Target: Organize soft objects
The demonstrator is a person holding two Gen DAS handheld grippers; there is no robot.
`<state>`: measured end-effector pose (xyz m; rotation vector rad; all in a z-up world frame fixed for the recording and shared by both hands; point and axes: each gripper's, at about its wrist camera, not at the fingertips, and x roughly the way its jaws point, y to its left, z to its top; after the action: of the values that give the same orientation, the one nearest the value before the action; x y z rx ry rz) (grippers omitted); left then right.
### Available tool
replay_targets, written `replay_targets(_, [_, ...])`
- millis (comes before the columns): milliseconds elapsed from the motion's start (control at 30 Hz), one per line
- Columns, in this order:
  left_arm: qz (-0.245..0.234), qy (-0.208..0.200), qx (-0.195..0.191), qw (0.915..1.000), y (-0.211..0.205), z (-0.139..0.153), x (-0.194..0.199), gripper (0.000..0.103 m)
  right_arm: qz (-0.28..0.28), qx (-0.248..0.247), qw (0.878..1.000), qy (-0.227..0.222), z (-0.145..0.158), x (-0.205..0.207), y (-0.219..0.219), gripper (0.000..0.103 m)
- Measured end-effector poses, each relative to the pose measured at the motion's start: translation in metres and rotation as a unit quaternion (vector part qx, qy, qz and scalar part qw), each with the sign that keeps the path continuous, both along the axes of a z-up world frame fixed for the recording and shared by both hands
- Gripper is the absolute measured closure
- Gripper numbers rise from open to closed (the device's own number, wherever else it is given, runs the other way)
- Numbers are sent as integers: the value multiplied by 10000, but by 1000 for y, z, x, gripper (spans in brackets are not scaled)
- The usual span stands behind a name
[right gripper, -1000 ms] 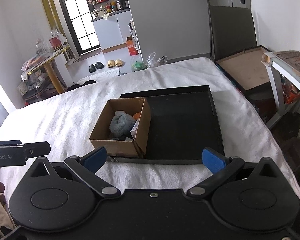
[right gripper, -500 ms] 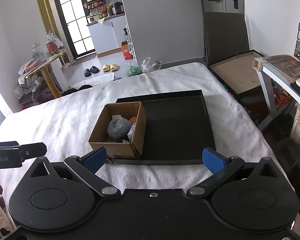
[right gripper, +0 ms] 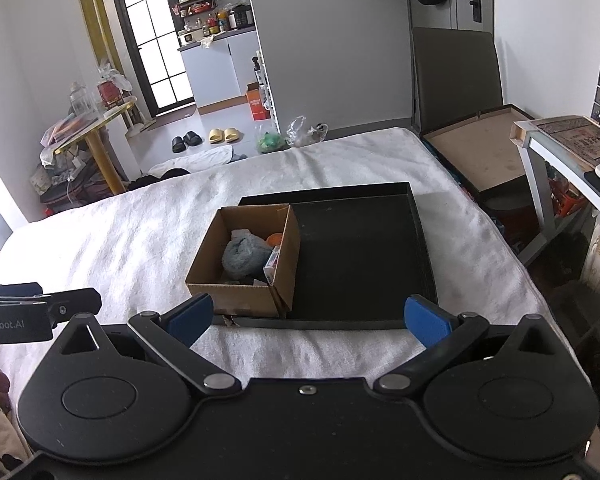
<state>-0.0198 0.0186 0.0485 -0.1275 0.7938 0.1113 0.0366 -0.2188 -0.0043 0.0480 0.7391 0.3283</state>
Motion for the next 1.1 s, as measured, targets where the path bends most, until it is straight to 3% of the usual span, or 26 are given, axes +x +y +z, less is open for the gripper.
replay_targets(1100, [-55,67,7,10000,0,-8,-1,2,-9,-88,9999,52,-2,0,4,0])
